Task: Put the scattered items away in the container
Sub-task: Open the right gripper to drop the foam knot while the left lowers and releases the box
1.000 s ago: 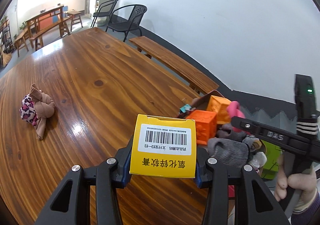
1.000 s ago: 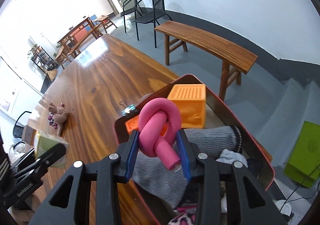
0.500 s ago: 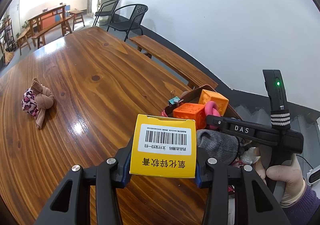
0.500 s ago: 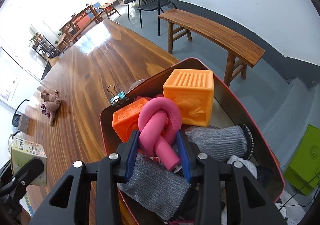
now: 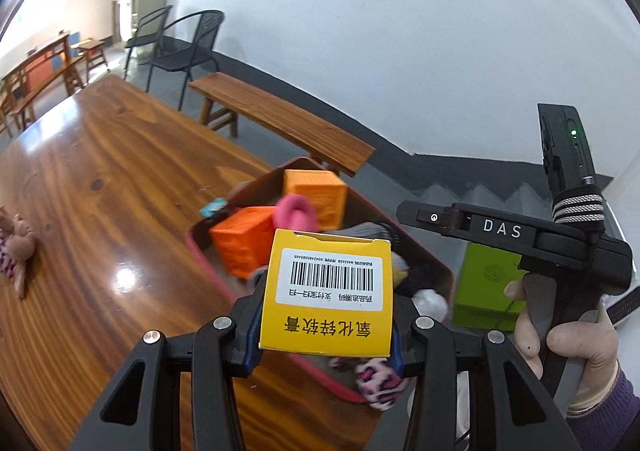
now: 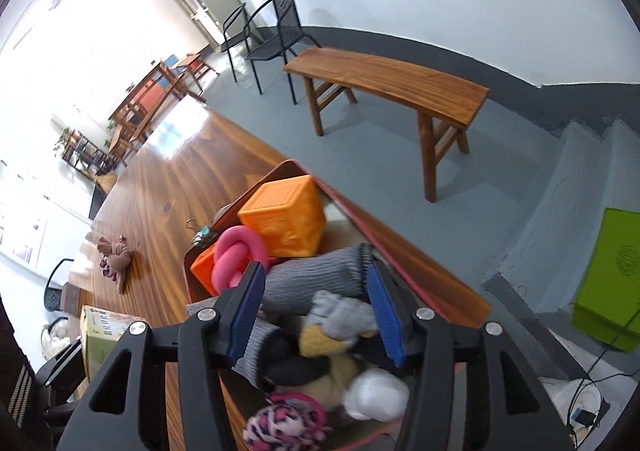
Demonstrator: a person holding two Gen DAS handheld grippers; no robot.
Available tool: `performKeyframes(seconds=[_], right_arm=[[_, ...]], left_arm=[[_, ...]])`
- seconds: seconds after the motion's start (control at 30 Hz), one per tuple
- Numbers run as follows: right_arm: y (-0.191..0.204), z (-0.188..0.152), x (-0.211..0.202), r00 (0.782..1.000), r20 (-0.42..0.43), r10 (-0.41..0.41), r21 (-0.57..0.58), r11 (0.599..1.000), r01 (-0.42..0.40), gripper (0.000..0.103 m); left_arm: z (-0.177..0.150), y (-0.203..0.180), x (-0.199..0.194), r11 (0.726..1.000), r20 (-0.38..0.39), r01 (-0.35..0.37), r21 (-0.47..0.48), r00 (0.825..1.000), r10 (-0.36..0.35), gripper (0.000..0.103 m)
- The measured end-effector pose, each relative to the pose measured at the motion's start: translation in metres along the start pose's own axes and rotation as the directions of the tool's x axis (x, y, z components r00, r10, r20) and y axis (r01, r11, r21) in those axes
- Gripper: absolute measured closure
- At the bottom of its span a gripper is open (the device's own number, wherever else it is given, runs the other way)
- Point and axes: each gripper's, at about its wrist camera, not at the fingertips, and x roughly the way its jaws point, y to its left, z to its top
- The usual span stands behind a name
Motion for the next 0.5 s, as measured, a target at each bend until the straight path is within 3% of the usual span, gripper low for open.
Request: performKeyframes(seconds=[0.5], right_arm=[[-0.052, -0.006, -0.036, 0.997, 0.046, -0.066, 0.1, 0.993, 0.061, 0.046]], left_arm=[[0.009, -0.058, 0.057, 0.991, -0.108, 0.092, 0.102, 0.991, -0.081, 0.055]])
